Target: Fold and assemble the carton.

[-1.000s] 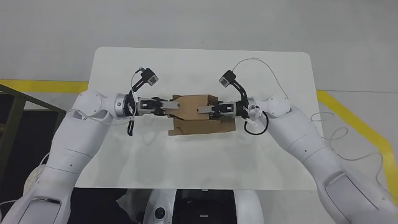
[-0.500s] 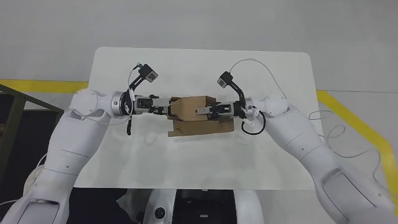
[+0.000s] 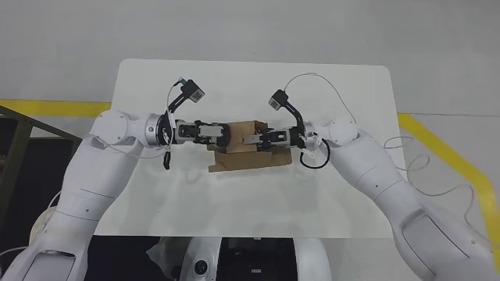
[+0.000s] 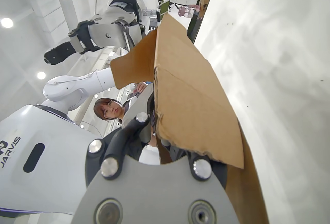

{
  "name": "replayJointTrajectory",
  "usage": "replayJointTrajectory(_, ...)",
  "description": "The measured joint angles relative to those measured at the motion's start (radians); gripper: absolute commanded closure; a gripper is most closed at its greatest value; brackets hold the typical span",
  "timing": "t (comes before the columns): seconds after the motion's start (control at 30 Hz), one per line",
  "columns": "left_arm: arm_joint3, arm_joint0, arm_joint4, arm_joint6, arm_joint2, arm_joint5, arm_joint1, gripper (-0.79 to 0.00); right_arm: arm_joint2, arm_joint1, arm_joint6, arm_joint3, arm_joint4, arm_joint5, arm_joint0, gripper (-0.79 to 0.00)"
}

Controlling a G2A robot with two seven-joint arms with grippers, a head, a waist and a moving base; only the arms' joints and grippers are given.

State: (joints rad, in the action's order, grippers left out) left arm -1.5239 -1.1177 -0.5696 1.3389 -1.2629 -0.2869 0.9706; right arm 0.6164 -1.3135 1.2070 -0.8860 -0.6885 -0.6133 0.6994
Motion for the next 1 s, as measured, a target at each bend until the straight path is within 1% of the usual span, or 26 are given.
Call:
replayJointTrajectory(0.23, -0.025, 0.0, 0.055, -0.036, 0.001, 0.003, -0.002, -0.785, -0.001, -0.002, 0.0, -0.007, 0.004, 0.0, 0.003, 0.0)
replayJointTrajectory(0.37, -0.059, -0.008, 0.127, -0.076, 0.004, 0.008, -0.004, -0.785, -0.002, -0.003, 0.0, -0.012, 0.006, 0.0, 0.002, 0.0)
replayJointTrajectory(0.63, -0.106, -0.027, 0.179, -0.107, -0.005, 0.023, -0.009, -0.785, 0.0, -0.003, 0.0, -0.015, 0.006, 0.0, 0.003, 0.0)
replayJointTrajectory(0.73, -0.113, -0.04, 0.166, -0.111, -0.022, 0.024, -0.013, -0.785, 0.006, -0.001, -0.003, -0.01, 0.001, -0.003, 0.007, 0.0)
replayJointTrajectory(1.0, -0.105, -0.098, 0.105, -0.098, -0.098, 0.012, -0.026, -0.785, 0.033, 0.014, -0.014, -0.023, 0.005, -0.014, 0.018, 0.0)
